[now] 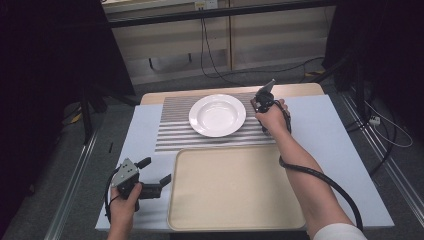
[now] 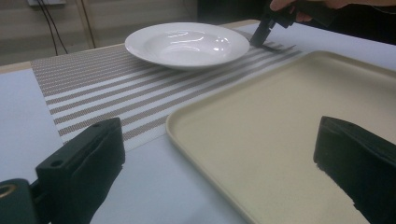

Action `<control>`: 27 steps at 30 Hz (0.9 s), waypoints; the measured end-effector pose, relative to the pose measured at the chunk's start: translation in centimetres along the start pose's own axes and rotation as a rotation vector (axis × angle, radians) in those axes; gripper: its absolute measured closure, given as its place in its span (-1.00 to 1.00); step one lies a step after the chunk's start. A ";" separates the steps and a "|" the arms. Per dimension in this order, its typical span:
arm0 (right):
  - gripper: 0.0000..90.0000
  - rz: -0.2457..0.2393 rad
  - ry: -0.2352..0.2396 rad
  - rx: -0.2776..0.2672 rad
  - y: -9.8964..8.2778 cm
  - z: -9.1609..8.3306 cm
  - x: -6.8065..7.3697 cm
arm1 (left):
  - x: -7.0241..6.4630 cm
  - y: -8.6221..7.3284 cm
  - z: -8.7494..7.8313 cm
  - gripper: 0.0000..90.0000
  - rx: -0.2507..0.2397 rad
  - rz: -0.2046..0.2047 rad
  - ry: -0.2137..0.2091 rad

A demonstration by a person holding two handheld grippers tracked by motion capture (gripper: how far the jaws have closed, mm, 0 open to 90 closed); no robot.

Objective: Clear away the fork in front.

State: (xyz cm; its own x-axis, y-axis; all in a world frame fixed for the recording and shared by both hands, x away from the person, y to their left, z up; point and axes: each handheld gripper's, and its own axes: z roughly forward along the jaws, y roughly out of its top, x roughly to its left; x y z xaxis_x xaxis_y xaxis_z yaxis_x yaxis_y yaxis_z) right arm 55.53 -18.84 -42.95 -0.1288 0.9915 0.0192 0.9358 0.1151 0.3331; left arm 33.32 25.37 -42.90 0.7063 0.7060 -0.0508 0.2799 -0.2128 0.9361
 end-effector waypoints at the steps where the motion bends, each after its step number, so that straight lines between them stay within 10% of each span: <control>1: 0.84 0.007 0.013 -0.006 -0.1 0.0 -0.2 | 0.0 0.0 0.0 -0.95 0.000 0.000 0.000; 9: 0.87 0.055 0.108 -0.048 -0.7 -0.3 -1.5 | 0.0 0.0 0.1 -0.95 0.001 -0.002 0.000; 27: 0.78 -0.118 0.008 0.001 0.1 0.0 -0.1 | 0.0 0.0 0.1 -0.95 0.010 0.002 -0.005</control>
State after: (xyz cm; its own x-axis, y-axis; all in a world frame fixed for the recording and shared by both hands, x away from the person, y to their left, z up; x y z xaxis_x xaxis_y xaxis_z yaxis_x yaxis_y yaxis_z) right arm 55.62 -18.91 -42.92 -0.2406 0.9706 -0.0122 0.9143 0.2308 0.3328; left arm 33.41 25.29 -43.00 0.7101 0.7022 -0.0510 0.2850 -0.2205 0.9328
